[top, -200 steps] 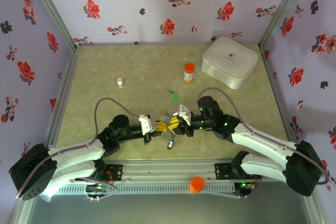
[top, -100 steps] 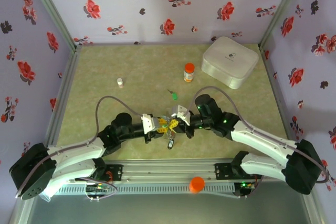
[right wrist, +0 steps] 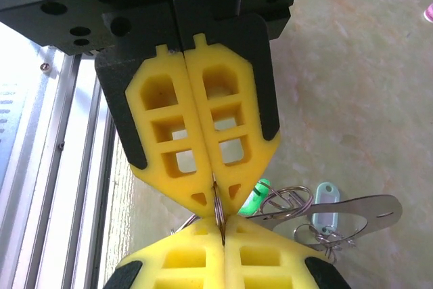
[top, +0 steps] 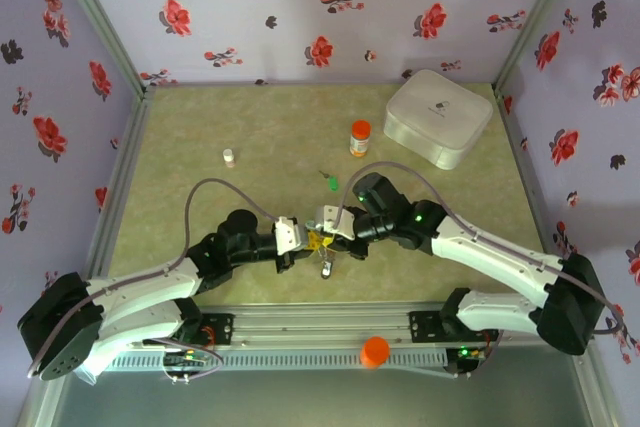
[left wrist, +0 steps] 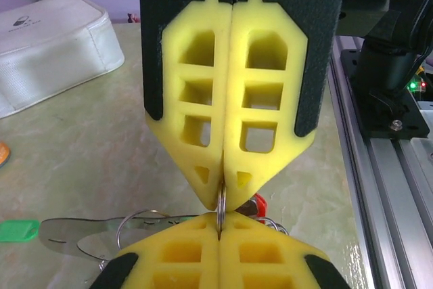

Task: Put the keys on the keyring

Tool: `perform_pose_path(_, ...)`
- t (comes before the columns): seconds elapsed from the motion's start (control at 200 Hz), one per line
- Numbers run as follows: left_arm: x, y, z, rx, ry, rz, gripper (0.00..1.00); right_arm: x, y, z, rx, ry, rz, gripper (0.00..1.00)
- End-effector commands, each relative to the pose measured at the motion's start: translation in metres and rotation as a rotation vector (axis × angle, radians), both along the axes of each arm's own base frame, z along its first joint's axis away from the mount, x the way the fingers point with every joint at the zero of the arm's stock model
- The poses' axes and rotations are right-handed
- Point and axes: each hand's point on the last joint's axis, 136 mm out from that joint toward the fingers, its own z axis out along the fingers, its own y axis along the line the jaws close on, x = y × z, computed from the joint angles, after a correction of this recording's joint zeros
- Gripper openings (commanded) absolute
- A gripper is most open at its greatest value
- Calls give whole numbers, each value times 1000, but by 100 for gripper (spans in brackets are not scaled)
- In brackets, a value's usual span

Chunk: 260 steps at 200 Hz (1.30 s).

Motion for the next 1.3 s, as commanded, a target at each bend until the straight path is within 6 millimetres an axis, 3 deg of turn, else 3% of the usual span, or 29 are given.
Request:
perform_pose_path(0.0,1,-5,29,-69,-69,-15,0,-4,4,12,58,15,14,11)
perform_pose_path(0.105,0,-3,32,-120,-86,-8,0,4,3,30,222,61,-42,27)
perform_pose_path(0.235,-1,-3,36,-163,-90,-3,0,6,-4,33,314,84,-85,31)
perform_pose_path(0.345,-3,0,27,-172,-80,-2,0,4,-8,32,343,95,-102,32)
perform_pose_path(0.695,-3,-4,25,-209,-75,-12,0,7,-17,29,350,38,-137,33)
perform_pose_path(0.965,-3,-6,23,-202,-80,-25,0,-1,-9,25,309,80,-53,32)
perform_pose_path(1.295,-6,-7,25,-207,-71,-44,0,2,-1,23,308,92,-28,21)
